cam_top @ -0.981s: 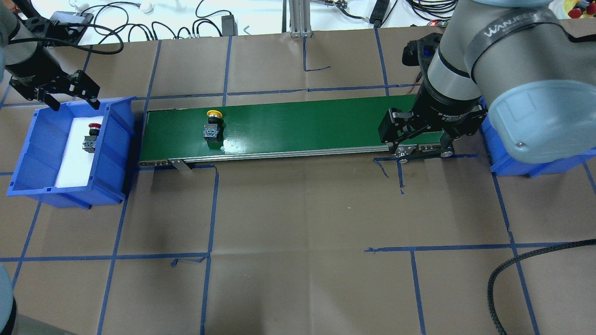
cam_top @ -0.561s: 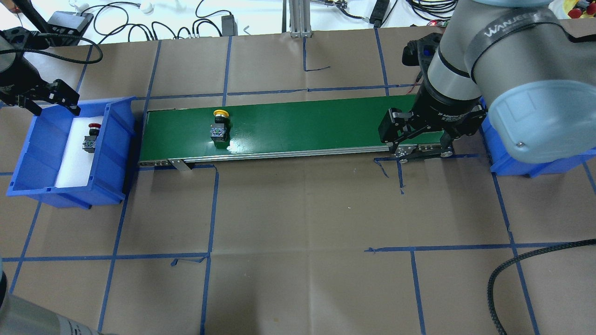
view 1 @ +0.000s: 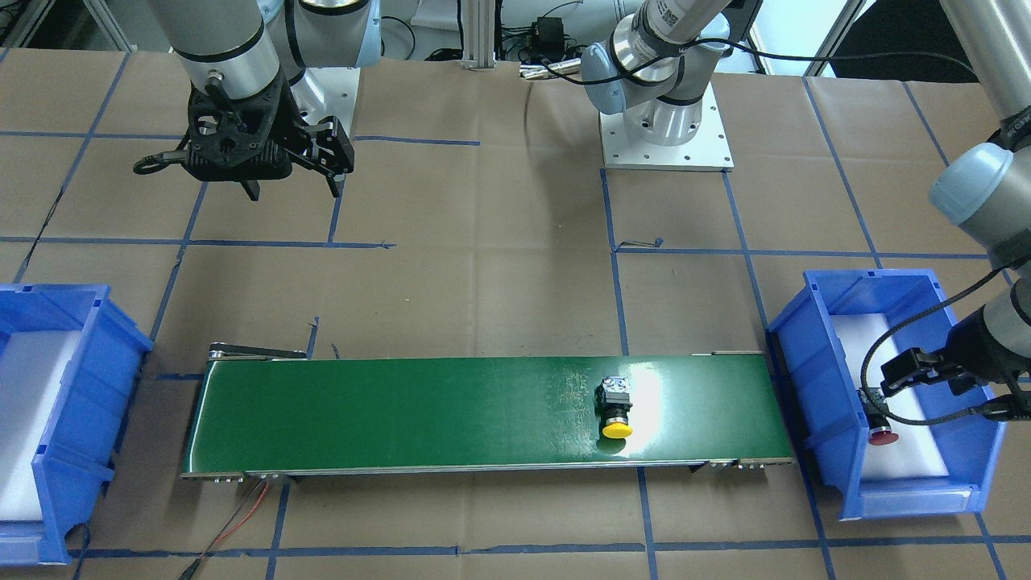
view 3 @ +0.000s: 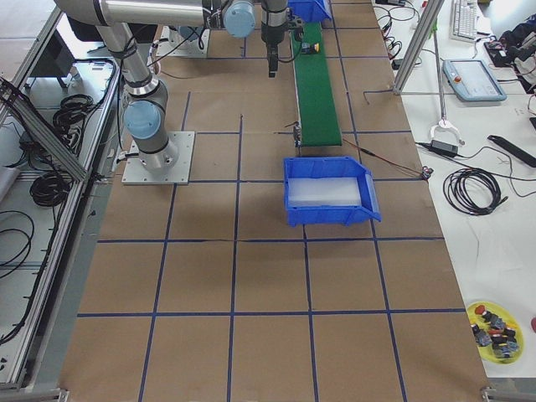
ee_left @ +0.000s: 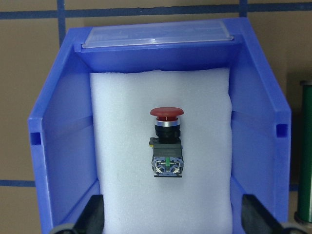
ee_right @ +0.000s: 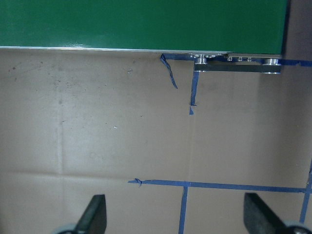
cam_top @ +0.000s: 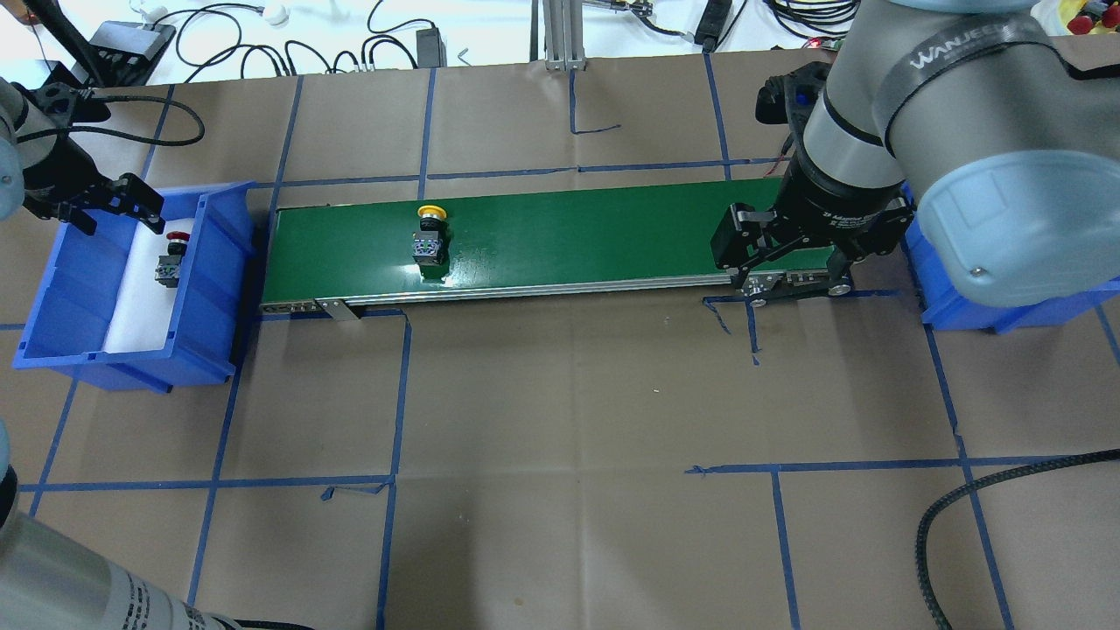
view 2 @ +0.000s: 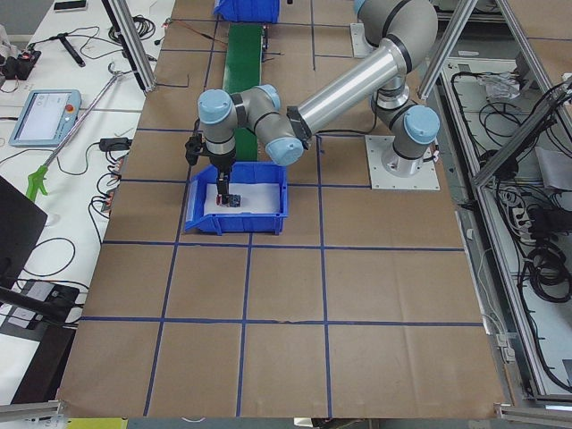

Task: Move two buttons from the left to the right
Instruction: 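Return the left gripper to the bin and grasp the red-capped button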

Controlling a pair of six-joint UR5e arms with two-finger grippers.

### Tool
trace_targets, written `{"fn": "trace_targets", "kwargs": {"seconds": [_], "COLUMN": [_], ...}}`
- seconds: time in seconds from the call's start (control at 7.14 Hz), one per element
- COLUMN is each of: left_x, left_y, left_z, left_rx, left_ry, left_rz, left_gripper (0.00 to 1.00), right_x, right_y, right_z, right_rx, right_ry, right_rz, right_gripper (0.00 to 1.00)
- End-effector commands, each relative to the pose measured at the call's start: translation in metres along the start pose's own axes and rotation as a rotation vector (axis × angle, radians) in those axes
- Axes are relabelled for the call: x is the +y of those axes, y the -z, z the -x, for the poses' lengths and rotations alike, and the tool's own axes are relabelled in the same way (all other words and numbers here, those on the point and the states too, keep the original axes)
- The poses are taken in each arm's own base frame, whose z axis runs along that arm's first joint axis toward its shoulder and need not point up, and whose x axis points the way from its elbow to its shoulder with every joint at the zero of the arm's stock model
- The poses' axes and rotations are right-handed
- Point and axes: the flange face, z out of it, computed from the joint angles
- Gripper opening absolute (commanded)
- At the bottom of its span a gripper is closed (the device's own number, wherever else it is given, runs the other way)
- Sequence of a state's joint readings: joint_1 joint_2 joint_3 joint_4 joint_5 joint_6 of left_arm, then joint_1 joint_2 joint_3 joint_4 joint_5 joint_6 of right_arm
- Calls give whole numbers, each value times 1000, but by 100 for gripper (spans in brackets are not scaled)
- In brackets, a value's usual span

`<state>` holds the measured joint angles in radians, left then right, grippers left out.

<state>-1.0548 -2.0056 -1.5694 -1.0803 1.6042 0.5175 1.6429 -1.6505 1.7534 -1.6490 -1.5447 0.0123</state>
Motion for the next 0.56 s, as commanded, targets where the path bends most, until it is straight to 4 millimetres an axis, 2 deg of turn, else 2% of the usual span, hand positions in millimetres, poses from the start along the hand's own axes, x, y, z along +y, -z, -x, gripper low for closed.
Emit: {"fn": "trace_targets", "kwargs": {"seconds": [0.0, 0.42], "left_x": [-9, -13], "left_y": [-37, -88], "left_z": [5, 4], "left_rx": [3, 18], "left_ry": [3, 10], "left_rz": [4, 30], "left_gripper": [100, 99], "right_x": [0, -2], "right_y": [0, -2], "right_z": [0, 0], "right_rx": [0, 0], "right_ry": [0, 1], "right_rz": [0, 1], "right_gripper": [100, 100]}}
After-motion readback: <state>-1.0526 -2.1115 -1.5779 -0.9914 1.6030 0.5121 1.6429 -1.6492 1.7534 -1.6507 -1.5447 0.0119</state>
